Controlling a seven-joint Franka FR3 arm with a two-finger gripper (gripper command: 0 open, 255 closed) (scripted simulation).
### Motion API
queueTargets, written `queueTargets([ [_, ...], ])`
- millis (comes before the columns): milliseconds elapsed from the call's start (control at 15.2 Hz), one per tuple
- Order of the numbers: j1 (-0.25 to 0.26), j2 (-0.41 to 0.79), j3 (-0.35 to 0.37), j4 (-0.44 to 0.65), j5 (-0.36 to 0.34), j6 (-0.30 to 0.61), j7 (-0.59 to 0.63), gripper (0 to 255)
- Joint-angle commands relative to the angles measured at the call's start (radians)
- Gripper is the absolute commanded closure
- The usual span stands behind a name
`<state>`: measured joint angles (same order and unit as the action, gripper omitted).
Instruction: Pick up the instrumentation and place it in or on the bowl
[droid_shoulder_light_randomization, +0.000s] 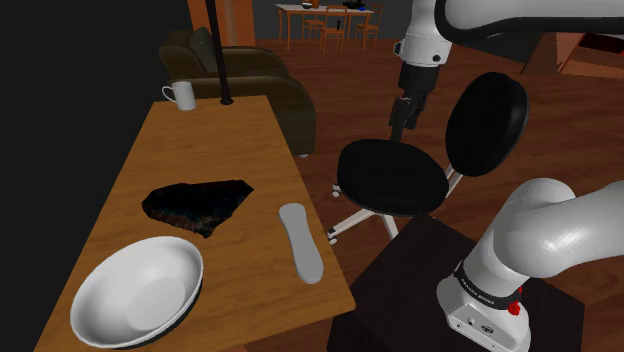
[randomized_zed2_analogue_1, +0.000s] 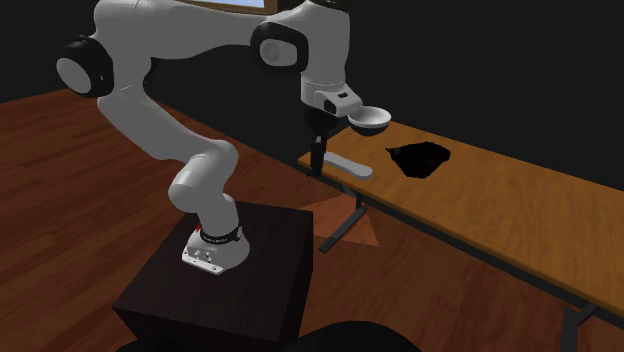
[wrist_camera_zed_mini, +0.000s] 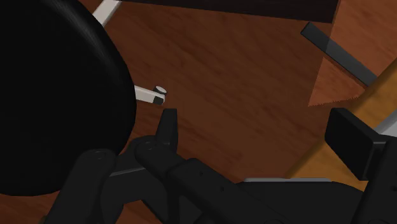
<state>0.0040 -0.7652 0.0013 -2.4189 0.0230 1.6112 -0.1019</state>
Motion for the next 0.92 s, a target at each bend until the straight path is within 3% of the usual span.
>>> queueTargets([
  [0,0.0,0.0,0.0,0.0,0.0,0.0,0.0,0],
  [462,0.026,-0.006,0.184,-0.093,0.125,0.111,0.278,0],
  [858,0.04,0.077,0.353,-0.104,0.217,0.231,0.516,0],
])
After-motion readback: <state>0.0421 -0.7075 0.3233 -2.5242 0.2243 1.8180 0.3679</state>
